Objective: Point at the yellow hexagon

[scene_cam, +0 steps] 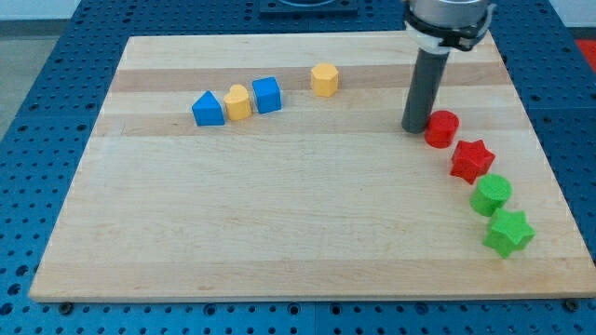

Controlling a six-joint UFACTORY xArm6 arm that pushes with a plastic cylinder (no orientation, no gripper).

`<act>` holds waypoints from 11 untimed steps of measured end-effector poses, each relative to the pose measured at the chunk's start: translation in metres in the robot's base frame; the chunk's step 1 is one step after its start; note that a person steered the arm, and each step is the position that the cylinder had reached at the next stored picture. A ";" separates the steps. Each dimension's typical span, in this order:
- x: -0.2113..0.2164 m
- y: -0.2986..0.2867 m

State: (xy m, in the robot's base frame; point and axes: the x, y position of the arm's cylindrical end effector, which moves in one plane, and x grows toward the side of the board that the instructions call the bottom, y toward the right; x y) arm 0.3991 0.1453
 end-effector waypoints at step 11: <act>-0.100 -0.152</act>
